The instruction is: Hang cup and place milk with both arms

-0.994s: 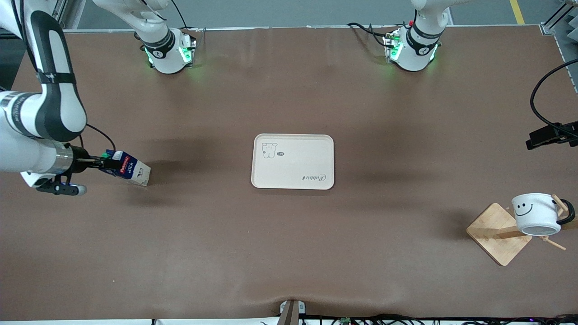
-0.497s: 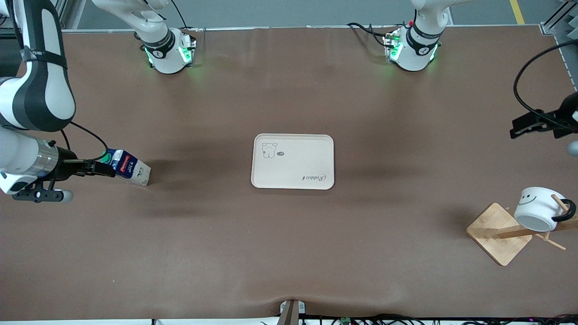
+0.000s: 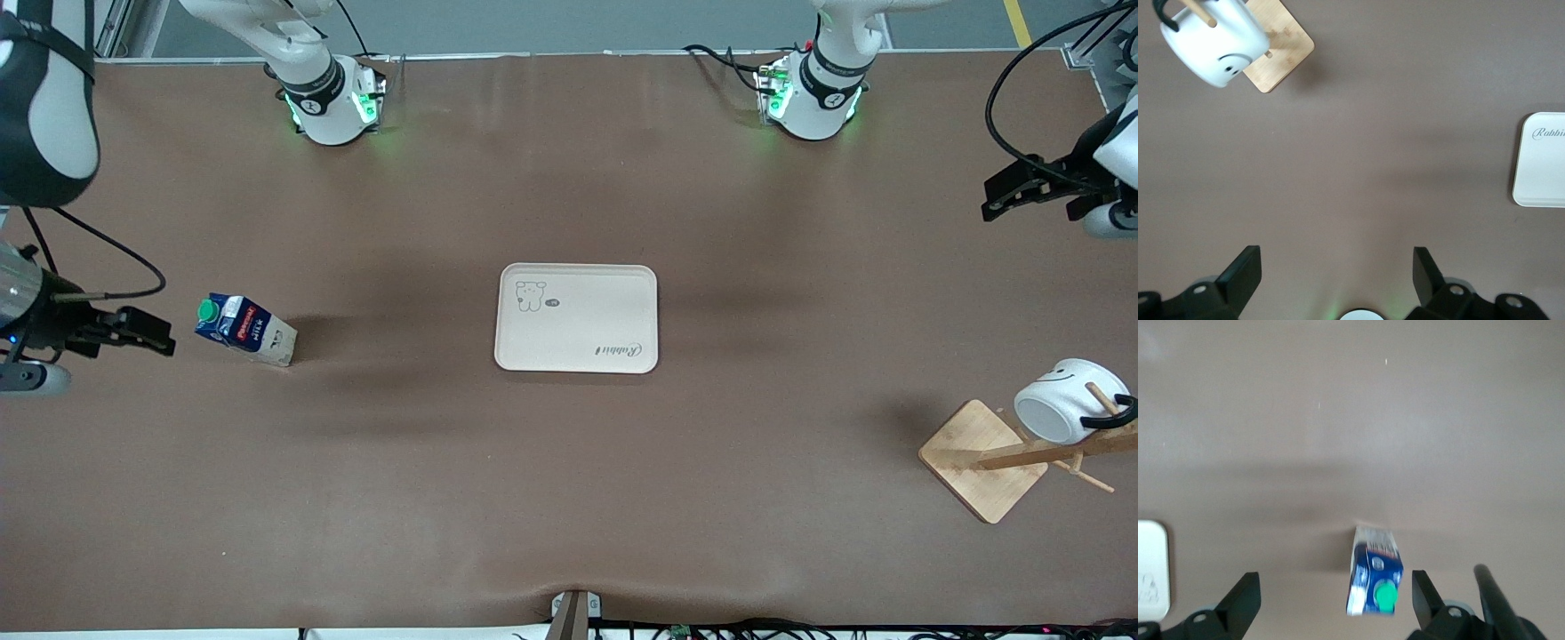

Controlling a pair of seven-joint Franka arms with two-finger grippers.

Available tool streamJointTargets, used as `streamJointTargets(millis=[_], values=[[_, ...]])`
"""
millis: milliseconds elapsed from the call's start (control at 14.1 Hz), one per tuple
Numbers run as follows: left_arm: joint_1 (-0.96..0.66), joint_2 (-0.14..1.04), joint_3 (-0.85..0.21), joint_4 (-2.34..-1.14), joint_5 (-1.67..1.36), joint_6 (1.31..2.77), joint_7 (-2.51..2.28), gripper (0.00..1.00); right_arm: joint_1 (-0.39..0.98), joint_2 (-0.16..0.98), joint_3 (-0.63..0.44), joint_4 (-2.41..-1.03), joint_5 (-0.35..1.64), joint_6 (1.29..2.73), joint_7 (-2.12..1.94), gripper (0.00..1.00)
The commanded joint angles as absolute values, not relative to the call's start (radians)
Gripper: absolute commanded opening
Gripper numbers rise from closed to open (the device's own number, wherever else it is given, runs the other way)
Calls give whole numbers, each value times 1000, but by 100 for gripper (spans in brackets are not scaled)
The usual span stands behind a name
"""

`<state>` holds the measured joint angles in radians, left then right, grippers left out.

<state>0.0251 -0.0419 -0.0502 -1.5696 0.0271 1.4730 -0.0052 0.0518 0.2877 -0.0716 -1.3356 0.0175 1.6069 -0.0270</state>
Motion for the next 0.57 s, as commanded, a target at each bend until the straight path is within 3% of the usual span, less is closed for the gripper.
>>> streamJointTargets(millis=[0, 213, 355, 497], values=[[12, -87, -35, -1614, 9, 1497, -14, 100, 38, 214, -74, -1351, 6, 1523, -50, 100], [25, -81, -35, -1603, -15, 1496, -12, 100, 29, 73, -77, -1492, 5, 1507, -205, 100], [34, -81, -34, -1598, -15, 1494, -14, 100, 28, -44, -77, -1662, 6, 1497, -210, 100], [51, -81, -35, -1598, -15, 1485, -12, 100, 29, -77, -74, -1677, -11, 1534, -190, 100]])
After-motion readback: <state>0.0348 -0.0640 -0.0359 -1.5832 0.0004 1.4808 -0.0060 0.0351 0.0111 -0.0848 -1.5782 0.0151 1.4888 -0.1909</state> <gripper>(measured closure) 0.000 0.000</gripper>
